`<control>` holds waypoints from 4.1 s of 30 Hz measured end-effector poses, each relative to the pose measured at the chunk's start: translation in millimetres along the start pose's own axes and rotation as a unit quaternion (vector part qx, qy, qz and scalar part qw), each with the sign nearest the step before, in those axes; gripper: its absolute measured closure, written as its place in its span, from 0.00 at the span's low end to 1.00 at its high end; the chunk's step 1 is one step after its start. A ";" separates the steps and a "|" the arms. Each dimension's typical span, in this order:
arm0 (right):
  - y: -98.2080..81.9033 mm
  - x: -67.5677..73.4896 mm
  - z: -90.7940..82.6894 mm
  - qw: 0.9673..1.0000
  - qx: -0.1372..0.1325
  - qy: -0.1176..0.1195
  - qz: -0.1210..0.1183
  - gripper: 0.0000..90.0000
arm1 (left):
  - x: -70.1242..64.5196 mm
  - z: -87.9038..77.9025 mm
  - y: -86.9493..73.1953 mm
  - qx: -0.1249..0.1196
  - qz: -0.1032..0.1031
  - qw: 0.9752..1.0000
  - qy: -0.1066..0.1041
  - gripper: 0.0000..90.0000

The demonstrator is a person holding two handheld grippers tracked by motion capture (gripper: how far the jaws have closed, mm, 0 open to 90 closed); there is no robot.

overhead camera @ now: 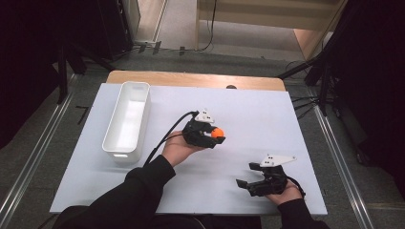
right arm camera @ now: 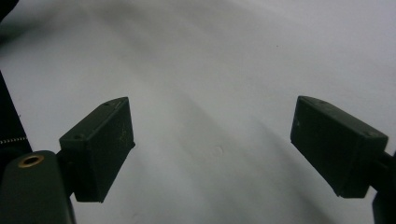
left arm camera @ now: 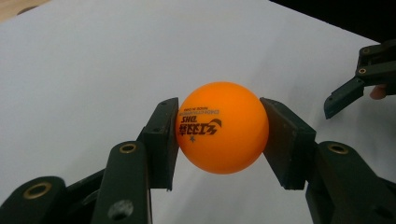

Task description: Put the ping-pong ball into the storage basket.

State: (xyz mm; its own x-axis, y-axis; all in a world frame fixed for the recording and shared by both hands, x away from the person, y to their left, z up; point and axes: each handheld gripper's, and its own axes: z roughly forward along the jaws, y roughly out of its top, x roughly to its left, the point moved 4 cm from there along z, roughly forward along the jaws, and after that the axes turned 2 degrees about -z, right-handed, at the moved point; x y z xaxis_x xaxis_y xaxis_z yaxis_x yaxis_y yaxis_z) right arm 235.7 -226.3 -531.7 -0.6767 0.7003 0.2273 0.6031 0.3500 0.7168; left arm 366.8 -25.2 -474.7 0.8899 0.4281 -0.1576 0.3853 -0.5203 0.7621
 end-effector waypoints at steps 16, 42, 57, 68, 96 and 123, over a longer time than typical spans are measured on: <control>1.1 -0.9 -1.0 1.000 -0.005 -0.002 0.008 0.13 | -0.2 -21.8 13.8 0.007 -0.005 1.000 -0.014 0.56; 1.2 -0.3 -0.5 1.000 -0.006 -0.002 0.003 0.13 | 7.3 -46.1 25.8 0.006 -0.026 1.000 -0.005 0.56; 1.2 -0.5 -0.2 1.000 -0.006 -0.002 0.002 0.13 | 16.2 -52.9 25.1 0.009 -0.020 1.000 0.023 0.56; 1.6 0.2 -0.3 1.000 -0.008 0.002 0.002 0.13 | 23.8 -59.0 24.9 0.006 -0.032 0.999 0.025 0.56; 1.5 0.3 -0.4 1.000 -0.008 0.001 0.001 0.13 | 46.6 -77.5 22.7 0.004 -0.045 0.998 0.053 0.56; 1.6 0.4 -0.7 1.000 -0.008 -0.003 0.000 0.13 | 66.9 -97.3 20.5 -0.003 -0.068 0.995 0.069 0.56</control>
State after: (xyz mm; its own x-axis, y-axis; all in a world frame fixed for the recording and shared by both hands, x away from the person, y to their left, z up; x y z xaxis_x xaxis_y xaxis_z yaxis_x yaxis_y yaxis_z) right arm 236.1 -225.9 -530.1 -0.6748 0.7034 0.2232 0.5958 0.3408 0.7272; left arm 410.4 64.7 -408.5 0.7876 0.5914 -0.1729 0.4983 -0.4463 0.7433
